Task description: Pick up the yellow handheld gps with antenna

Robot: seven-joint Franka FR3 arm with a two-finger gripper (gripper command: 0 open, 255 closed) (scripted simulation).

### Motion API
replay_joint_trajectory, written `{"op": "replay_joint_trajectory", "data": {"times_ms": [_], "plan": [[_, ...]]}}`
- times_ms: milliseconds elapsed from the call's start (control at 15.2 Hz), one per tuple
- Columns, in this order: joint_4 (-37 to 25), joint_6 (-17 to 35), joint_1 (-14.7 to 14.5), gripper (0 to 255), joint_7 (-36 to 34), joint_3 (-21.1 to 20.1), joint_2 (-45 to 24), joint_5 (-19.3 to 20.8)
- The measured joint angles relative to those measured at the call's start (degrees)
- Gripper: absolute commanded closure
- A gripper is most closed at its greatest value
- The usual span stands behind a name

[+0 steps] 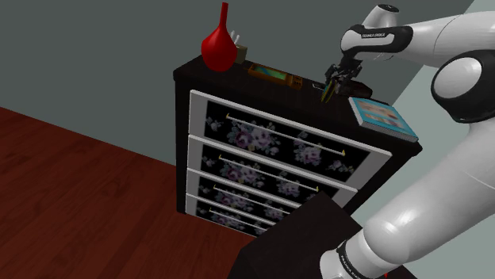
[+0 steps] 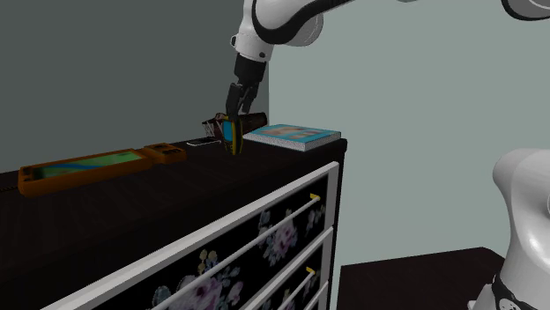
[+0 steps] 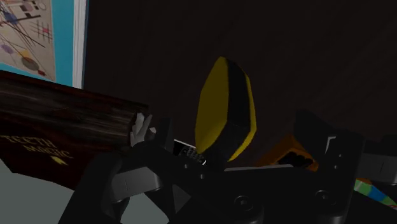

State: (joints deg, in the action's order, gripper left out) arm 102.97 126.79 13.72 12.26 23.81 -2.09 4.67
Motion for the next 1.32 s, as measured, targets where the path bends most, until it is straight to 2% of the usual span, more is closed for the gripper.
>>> {"op": "replay_joint_trajectory", "data": {"times_ms": [462,528,1320], "plan": [[3.3,4.7,0.2,0,0.0,0.2,-1.2,-0.2],[3.5,5.0,0.2,255,0.0,0.2,-1.3,-0.3],[3.0,4.4,0.2,255,-0.1,0.1,-1.1,-0.2]]}}
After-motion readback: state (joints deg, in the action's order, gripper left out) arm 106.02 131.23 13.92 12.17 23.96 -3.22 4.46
